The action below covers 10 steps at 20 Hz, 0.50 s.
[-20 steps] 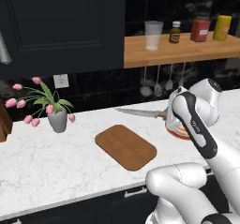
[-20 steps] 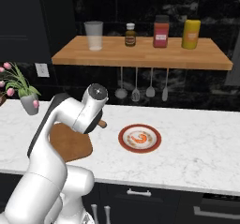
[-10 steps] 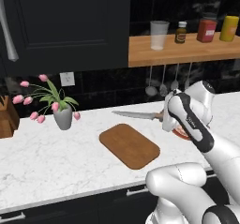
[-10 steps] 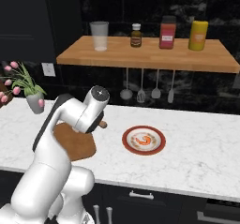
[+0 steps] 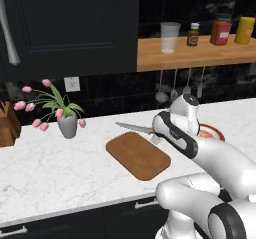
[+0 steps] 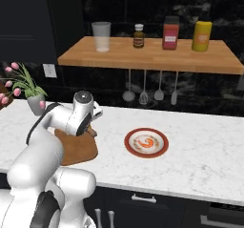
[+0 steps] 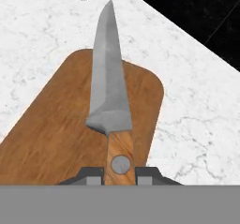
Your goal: Pick up the knife from the drawer and place it on the cutting board. Then place the meat from the plate to the cutting board.
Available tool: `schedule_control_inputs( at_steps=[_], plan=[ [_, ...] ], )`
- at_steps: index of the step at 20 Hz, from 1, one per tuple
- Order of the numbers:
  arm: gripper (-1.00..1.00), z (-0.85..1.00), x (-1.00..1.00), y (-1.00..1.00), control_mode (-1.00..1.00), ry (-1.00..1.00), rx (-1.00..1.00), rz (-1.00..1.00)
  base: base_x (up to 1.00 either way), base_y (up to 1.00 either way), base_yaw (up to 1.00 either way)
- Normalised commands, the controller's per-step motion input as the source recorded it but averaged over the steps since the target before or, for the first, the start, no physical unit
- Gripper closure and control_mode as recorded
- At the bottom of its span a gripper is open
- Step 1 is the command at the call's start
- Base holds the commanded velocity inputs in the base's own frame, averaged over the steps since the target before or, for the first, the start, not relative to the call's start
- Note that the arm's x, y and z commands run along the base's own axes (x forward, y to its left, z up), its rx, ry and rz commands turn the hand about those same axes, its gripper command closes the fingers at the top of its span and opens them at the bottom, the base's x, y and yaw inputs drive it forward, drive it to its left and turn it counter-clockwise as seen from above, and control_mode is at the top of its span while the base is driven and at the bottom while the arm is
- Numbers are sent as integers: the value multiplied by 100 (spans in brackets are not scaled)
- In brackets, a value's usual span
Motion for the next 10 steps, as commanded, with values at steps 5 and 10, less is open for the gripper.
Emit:
schedule_control_inputs(
  at_steps=[5, 10],
  plan=[
    [100, -44, 5, 1, -100, 8, 2, -25, 0, 0, 0],
    [100, -53, 0, 7, -100, 0, 0, -4, 0, 0, 0]
  ],
)
